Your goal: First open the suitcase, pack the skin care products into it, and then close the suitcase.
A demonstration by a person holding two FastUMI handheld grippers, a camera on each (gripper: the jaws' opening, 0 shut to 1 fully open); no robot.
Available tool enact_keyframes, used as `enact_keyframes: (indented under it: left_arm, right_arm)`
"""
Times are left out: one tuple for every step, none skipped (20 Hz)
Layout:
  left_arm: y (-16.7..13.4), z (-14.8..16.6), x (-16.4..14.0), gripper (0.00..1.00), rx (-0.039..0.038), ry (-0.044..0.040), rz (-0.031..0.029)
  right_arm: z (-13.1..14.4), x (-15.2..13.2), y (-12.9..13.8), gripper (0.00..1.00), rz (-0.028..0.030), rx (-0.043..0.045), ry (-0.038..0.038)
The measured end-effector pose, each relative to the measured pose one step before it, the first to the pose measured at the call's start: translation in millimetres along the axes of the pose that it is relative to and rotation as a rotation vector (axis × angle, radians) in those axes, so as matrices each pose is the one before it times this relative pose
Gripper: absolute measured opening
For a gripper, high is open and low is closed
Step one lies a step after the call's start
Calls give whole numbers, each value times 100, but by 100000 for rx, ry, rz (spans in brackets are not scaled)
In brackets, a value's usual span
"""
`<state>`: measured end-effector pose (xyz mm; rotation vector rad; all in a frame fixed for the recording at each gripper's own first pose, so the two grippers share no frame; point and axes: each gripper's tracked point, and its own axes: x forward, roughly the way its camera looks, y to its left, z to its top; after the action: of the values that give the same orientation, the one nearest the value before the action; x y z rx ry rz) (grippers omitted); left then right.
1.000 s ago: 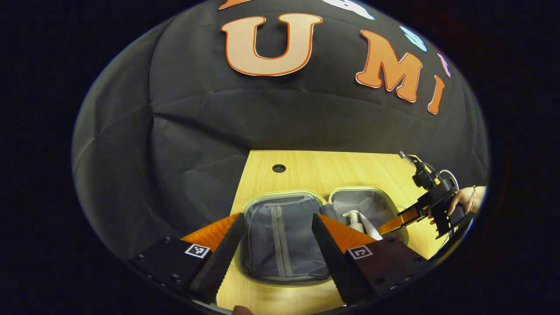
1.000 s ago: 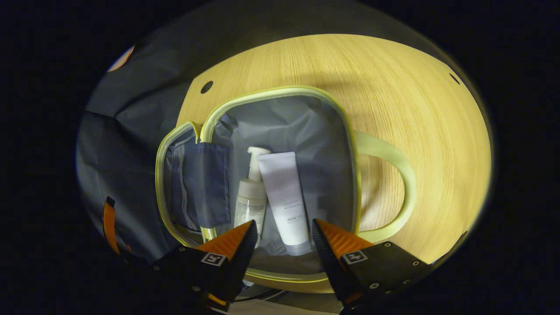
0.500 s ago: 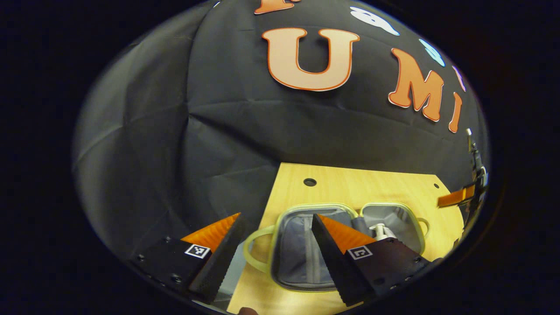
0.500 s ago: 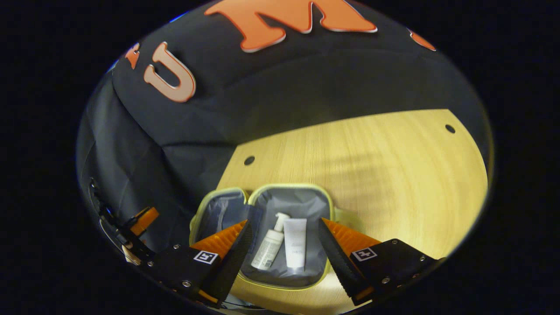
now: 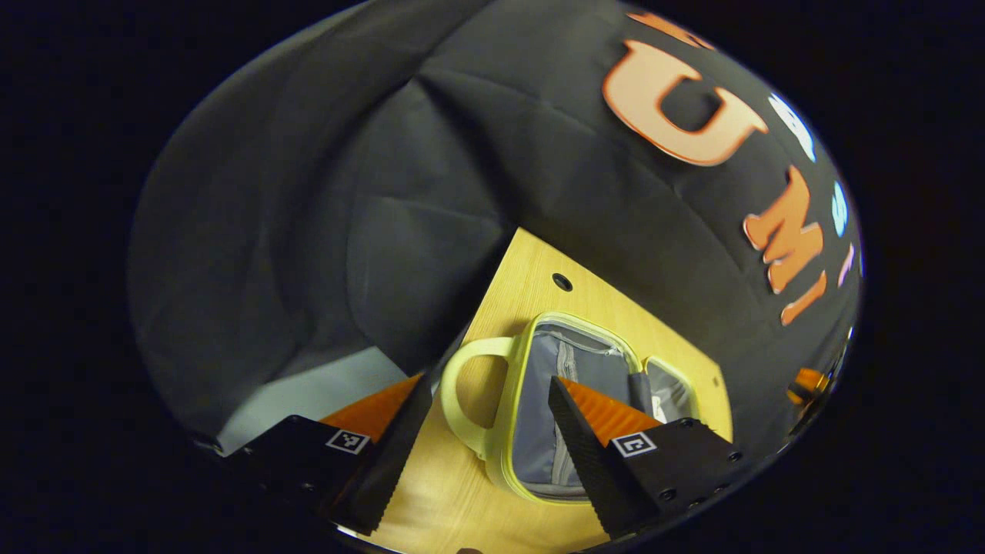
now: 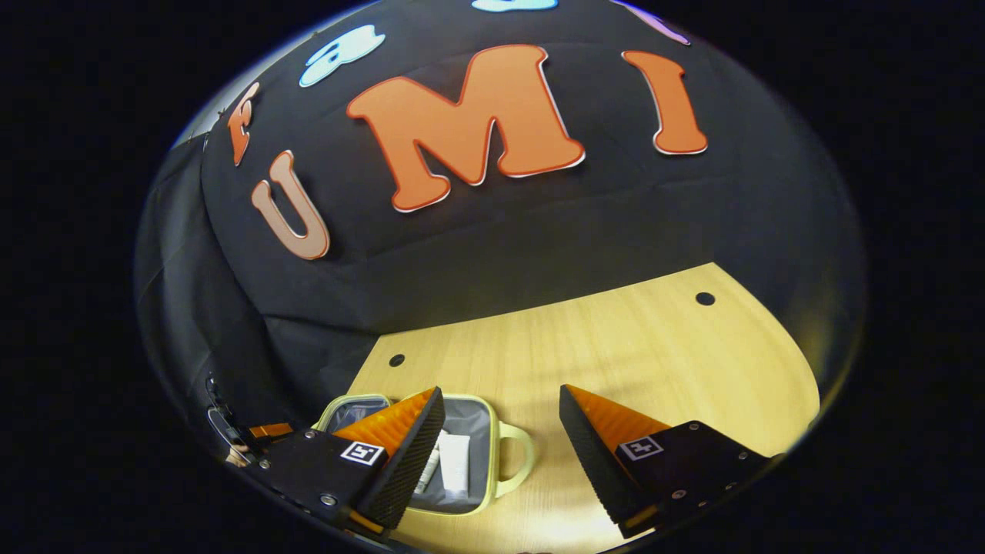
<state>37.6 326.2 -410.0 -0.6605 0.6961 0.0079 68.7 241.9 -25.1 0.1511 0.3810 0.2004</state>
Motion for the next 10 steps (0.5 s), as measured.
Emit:
enact_keyframes:
  left_arm:
    - [757, -490, 570, 98, -6261, 1959, -1042]
    - [793, -42, 432, 98, -4618, 1022, -1088]
    - [499, 19, 636, 98, -2947, -566, -1165]
    - [252, -16, 398, 98, -2426, -172, -1494]
    - [186, 32, 386, 98, -2781, -26, -2045]
    - [151, -277, 316, 98, -3232, 1085, -2237]
    - [255, -330, 452, 98, -3730, 1984, -1767]
    - [400, -172, 710, 98, -3182, 1385, -726]
    - [339, -2, 528, 98, -2349, 437, -763]
    - [218, 44, 742, 98, -1672, -431, -306]
  right_arm:
    - [-26, -443, -461, 95, -1576, 1703, 143]
    - [136, -372, -285, 95, -775, 1371, 59]
    - [-84, -211, -69, 95, -711, 522, -50]
    - [-27, -143, -4, 95, -311, 119, -265]
    - [133, -342, -116, 95, -565, 315, 54]
    - [35, -154, -23, 95, -404, 434, 381]
    - [63, -143, 61, 95, -303, 702, 413]
    - [70, 47, -13, 95, -390, 842, 383]
    - [11, -224, 228, 95, -67, 872, -4]
    - [77, 67, 302, 95, 502, 947, 46]
